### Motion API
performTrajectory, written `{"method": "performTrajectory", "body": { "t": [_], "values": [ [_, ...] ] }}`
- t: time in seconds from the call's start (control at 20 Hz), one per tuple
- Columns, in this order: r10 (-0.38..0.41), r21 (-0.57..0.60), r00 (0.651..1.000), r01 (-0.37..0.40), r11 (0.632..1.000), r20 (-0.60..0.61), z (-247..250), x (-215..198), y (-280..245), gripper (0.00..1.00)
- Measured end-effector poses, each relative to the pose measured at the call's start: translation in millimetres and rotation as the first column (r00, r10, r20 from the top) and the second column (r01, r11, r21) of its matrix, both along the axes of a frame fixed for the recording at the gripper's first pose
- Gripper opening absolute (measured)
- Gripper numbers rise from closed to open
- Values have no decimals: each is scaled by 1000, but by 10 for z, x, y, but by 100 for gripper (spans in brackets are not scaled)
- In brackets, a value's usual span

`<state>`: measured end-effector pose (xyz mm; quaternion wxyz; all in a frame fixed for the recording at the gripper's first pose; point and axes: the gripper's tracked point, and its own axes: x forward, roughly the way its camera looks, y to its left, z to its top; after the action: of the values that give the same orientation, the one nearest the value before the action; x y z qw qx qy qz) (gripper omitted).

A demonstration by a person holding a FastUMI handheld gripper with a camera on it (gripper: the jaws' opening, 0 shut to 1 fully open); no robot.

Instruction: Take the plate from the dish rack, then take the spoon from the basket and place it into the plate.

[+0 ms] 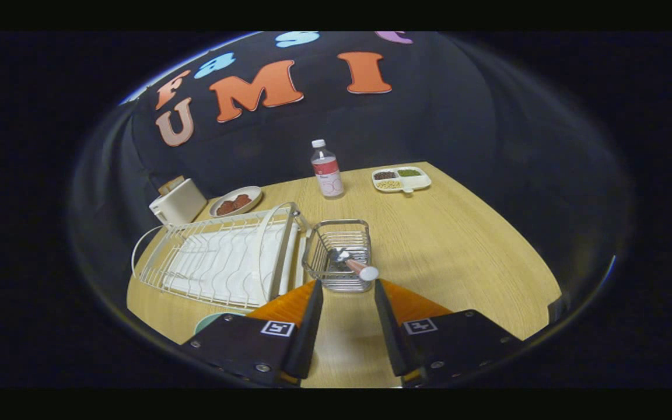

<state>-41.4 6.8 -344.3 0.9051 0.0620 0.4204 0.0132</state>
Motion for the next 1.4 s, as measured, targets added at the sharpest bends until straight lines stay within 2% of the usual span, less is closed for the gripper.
{"method": "performTrajectory", "body": {
  "t": [0.3, 0.5, 0.75, 1.4],
  "values": [
    [1, -22, 1000, 0, 1000, 29, -6, 134, 20, 31],
    [32, -31, 999, -31, 999, 39, -7, 169, 115, 18],
    [31, -9, 998, -31, 999, 46, 88, 204, 152, 11],
    [26, -3, 995, -26, 1000, 101, 764, 90, 6, 10]
  ]
}}
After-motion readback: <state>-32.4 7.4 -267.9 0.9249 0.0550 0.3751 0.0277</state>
